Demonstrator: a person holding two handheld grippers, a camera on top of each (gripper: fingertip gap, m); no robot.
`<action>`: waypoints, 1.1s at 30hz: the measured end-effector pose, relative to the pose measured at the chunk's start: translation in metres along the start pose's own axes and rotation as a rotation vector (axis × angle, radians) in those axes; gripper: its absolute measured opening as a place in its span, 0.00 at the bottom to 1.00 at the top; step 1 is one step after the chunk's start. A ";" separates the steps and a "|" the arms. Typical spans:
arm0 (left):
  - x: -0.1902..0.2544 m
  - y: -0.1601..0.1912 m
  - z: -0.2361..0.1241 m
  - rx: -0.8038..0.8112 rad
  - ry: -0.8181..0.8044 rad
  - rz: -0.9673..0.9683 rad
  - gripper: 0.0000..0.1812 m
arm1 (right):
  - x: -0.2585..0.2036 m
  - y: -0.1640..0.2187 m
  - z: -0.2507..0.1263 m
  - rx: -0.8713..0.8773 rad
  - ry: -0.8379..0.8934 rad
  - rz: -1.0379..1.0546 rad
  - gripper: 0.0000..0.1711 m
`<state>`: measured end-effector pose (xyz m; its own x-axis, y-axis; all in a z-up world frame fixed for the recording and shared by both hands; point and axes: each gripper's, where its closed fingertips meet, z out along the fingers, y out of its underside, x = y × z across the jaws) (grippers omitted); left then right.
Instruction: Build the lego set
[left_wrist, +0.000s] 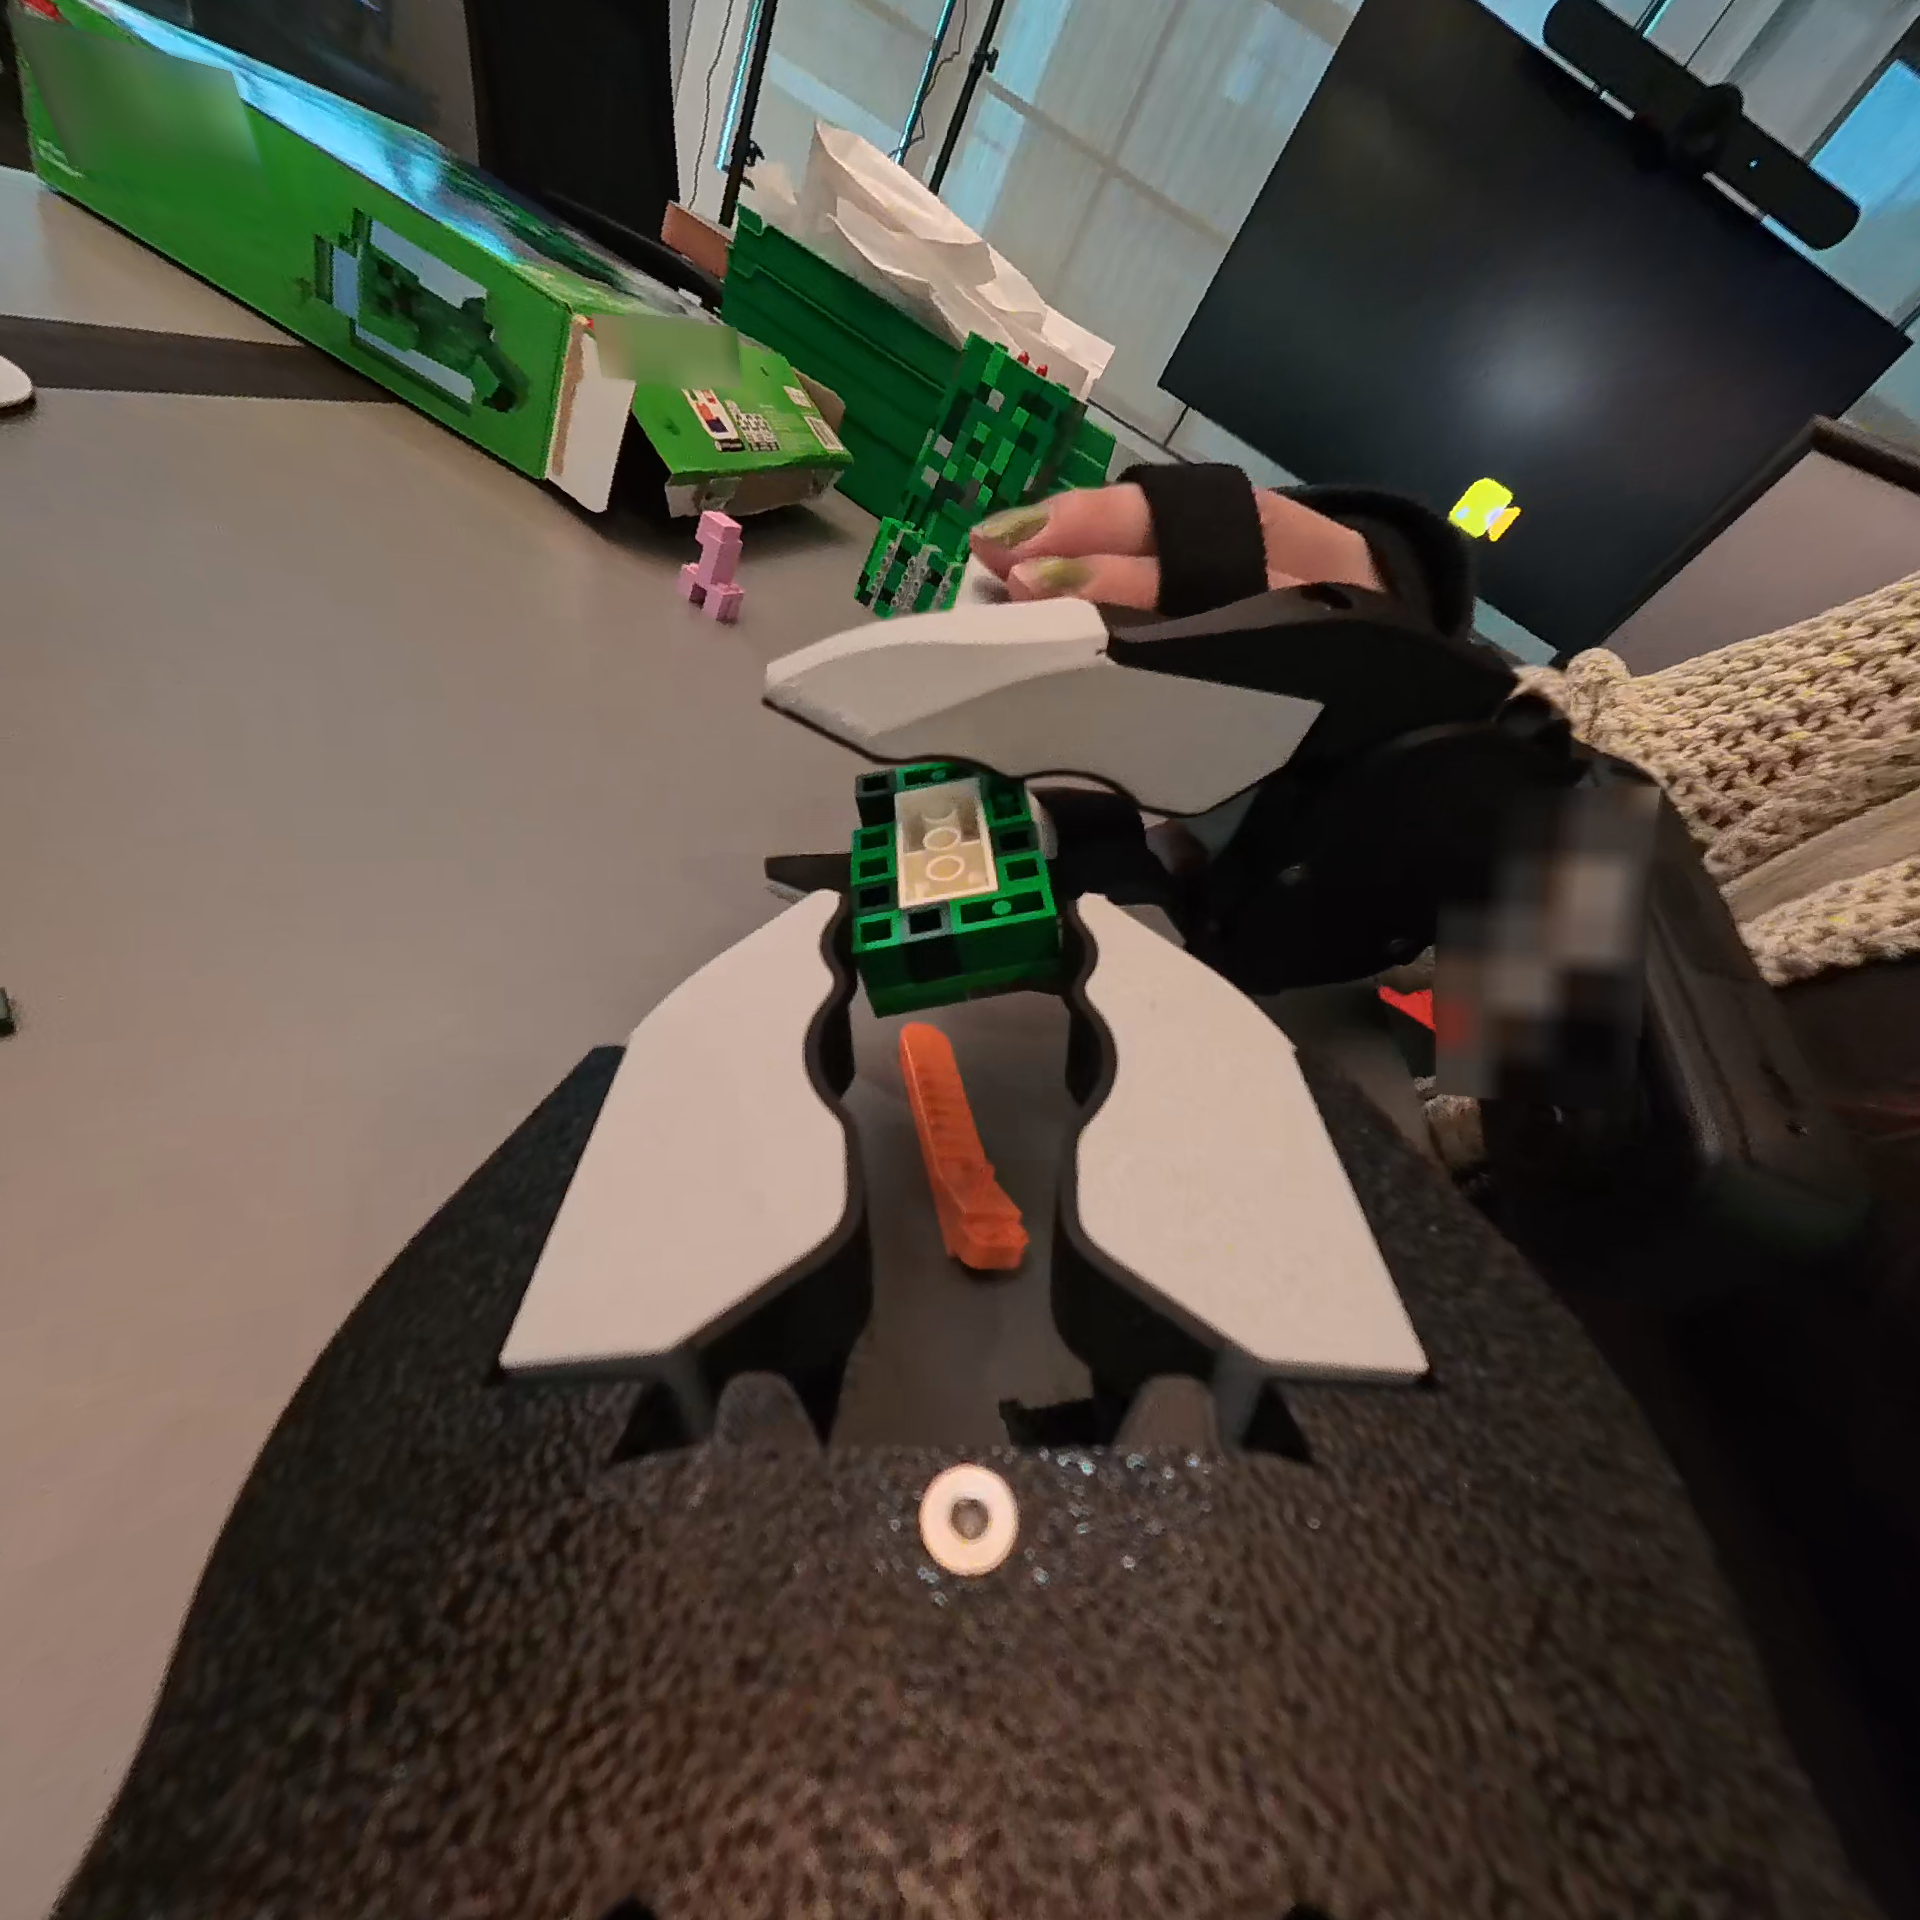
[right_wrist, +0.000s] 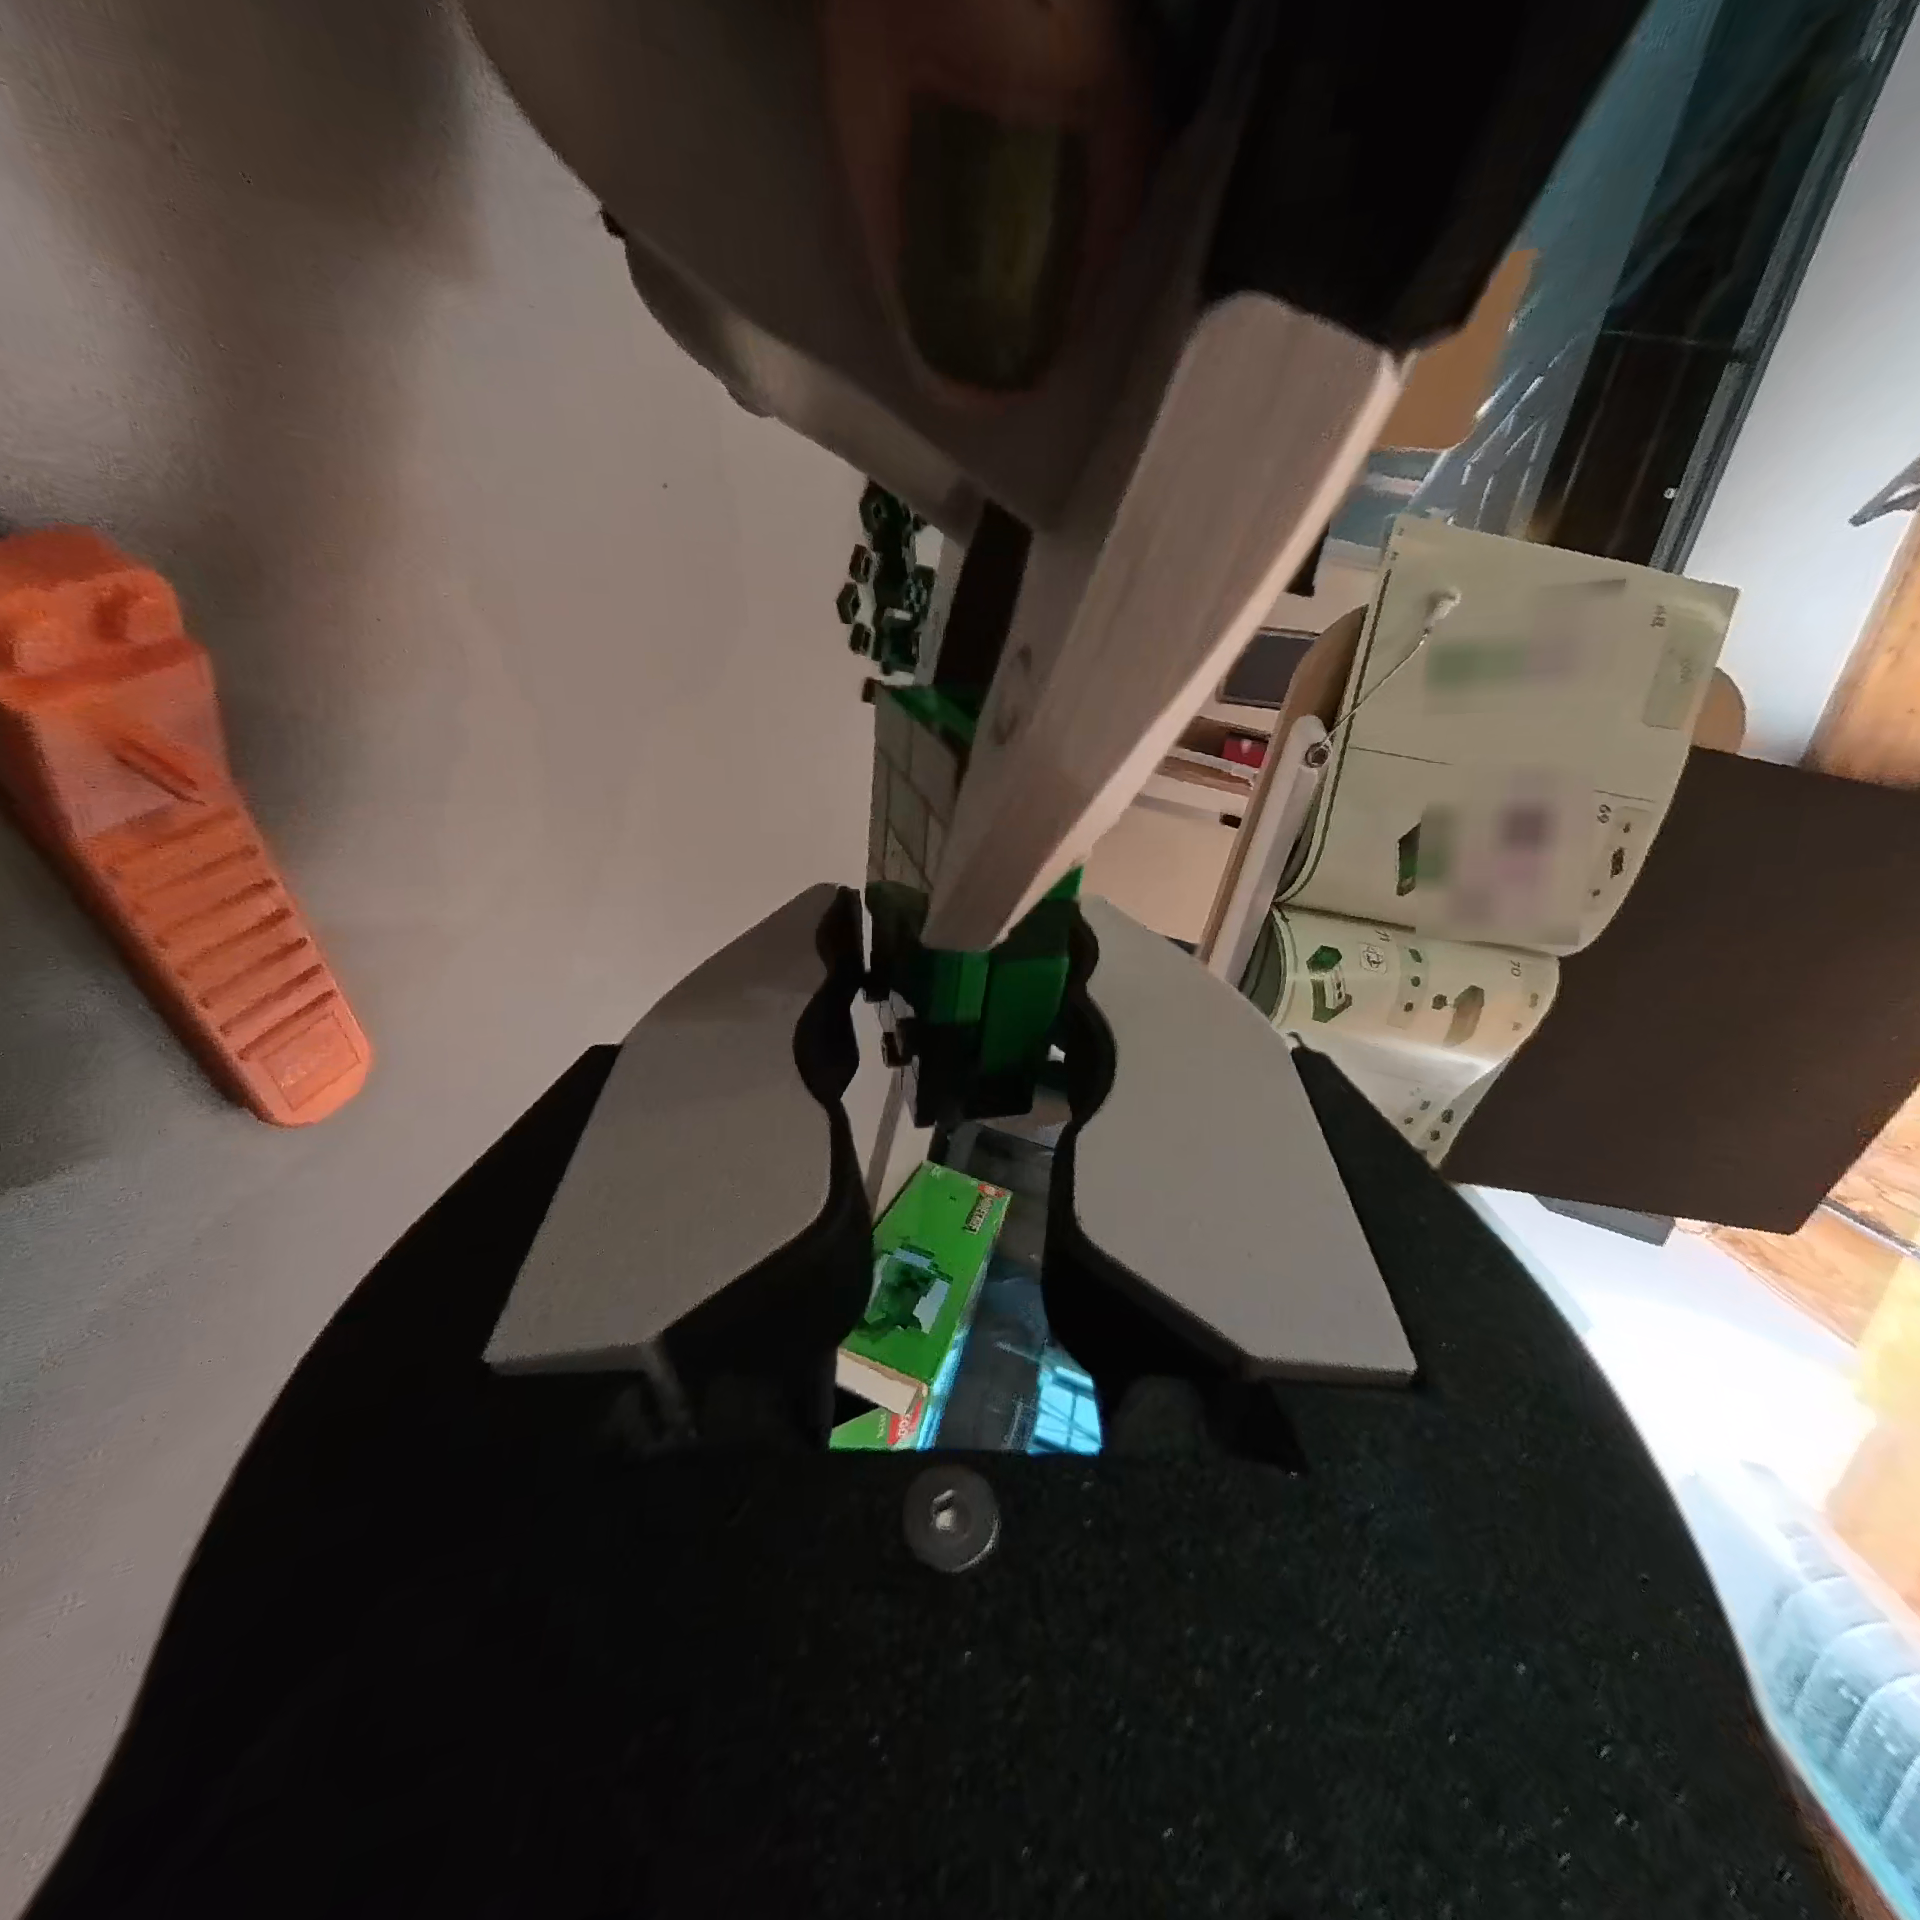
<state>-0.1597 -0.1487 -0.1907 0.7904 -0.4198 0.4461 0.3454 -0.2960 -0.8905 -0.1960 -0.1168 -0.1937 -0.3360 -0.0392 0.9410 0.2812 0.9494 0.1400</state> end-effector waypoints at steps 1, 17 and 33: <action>0.001 0.000 0.000 -0.003 0.003 0.001 0.20 | -0.001 -0.001 0.000 0.001 0.001 -0.007 0.21; 0.002 0.002 0.001 -0.013 -0.006 0.019 0.20 | -0.004 -0.003 0.001 0.009 -0.010 -0.010 0.12; -0.006 -0.001 -0.005 0.003 0.014 -0.059 0.20 | 0.002 -0.016 -0.030 0.264 0.069 0.142 0.18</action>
<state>-0.1678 -0.1498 -0.1918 0.7612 -0.4139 0.4993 0.3932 -0.3179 -0.8628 -0.1744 -0.1411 -0.1847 -0.2460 0.0874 0.9653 0.0750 0.9947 -0.0710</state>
